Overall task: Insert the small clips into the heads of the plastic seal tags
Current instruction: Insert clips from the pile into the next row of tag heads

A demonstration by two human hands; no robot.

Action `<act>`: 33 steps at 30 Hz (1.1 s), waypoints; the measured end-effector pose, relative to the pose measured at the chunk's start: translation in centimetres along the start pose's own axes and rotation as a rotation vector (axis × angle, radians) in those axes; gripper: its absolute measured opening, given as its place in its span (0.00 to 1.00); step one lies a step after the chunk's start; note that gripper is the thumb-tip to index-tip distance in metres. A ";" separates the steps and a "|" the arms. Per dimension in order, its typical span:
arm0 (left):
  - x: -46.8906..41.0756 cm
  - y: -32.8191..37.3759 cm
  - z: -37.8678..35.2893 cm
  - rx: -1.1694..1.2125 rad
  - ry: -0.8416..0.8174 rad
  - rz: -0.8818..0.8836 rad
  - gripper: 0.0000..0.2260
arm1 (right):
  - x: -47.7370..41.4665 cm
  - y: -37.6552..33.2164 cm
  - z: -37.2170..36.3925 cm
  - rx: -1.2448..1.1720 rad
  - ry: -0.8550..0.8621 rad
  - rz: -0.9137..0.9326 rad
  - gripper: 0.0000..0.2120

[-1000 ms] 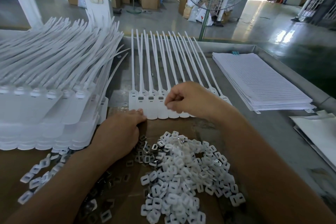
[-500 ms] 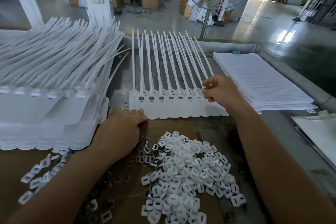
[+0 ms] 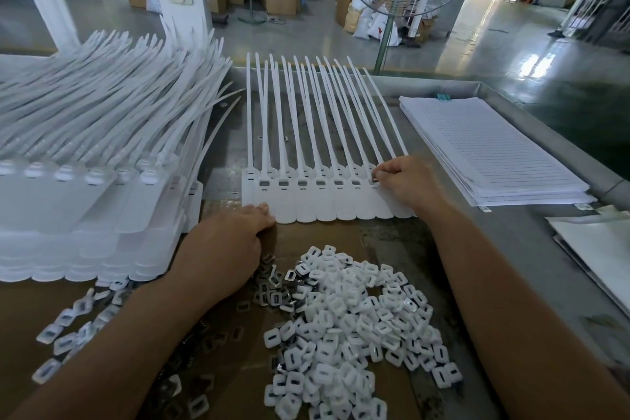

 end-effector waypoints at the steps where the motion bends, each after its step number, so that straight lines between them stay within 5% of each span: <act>1: 0.0 0.0 0.0 0.000 -0.003 0.000 0.22 | 0.0 0.0 -0.1 0.019 -0.008 0.009 0.09; 16: 0.0 -0.1 0.0 0.003 -0.011 0.003 0.22 | 0.4 0.0 -0.6 0.025 0.096 0.034 0.02; 33: 0.0 -0.1 0.0 -0.001 -0.033 0.004 0.23 | 0.2 -0.9 0.1 0.023 0.017 0.061 0.08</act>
Point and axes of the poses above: each hand's wrist, its own x-axis away from the middle knuckle, its own z-axis out of the back of the hand, y = z × x, the point moved 5 cm from there along -x, towards the middle knuckle, and after that the axes turned 14 degrees about y, right-handed, at the moved point
